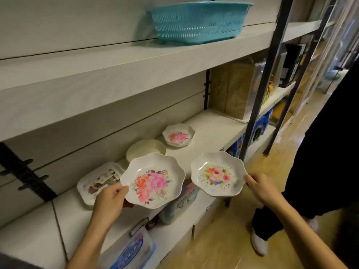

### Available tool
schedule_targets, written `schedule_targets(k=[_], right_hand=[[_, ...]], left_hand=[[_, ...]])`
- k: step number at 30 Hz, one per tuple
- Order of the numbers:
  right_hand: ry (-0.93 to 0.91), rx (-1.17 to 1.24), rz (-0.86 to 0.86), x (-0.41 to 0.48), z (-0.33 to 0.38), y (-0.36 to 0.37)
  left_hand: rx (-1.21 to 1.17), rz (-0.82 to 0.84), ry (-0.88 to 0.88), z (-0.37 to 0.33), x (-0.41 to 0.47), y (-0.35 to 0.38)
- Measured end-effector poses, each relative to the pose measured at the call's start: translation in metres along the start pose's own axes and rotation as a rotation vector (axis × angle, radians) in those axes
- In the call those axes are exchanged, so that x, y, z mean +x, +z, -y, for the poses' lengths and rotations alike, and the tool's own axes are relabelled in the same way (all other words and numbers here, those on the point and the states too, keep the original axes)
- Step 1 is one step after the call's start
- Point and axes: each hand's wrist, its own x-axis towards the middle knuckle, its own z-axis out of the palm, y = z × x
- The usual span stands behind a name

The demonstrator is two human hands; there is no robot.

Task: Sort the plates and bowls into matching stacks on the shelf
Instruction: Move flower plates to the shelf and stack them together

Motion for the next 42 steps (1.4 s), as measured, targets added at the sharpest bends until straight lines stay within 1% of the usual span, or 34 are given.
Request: schedule_targets(k=[3, 7, 11, 14, 21, 25, 31, 36, 42], right_hand=[[-0.053, 0.012, 0.052, 0.043, 0.010, 0.002], [-0.134, 0.033, 0.094, 0.115, 0.029, 0.014], [-0.240, -0.004, 0.126, 0.187, 0.056, 0.026], [-0.296, -0.010, 0.137, 0.235, 0.072, 0.037], [-0.366, -0.062, 0.206, 0.307, 0.093, 0.066], [-0.365, -0.115, 0.268, 0.325, 0.099, 0.080], [-0.334, -0.200, 0.367, 0.341, 0.101, 0.096], [-0.343, -0.239, 0.436, 0.354, 0.098, 0.092], [-0.453, -0.218, 0.507, 0.355, 0.076, 0.071]], left_hand=[[-0.003, -0.035, -0.032, -0.007, 0.019, 0.007], [0.019, -0.145, -0.097, -0.002, 0.047, 0.021], [-0.057, -0.287, -0.173, -0.022, 0.059, 0.036], [-0.100, -0.349, -0.202, -0.025, 0.073, 0.047], [-0.181, -0.482, -0.247, -0.042, 0.093, 0.077], [-0.174, -0.508, -0.300, -0.052, 0.102, 0.089], [-0.091, -0.520, -0.329, -0.061, 0.121, 0.100], [-0.062, -0.474, -0.329, -0.068, 0.149, 0.113], [0.065, -0.330, -0.334, -0.084, 0.199, 0.139]])
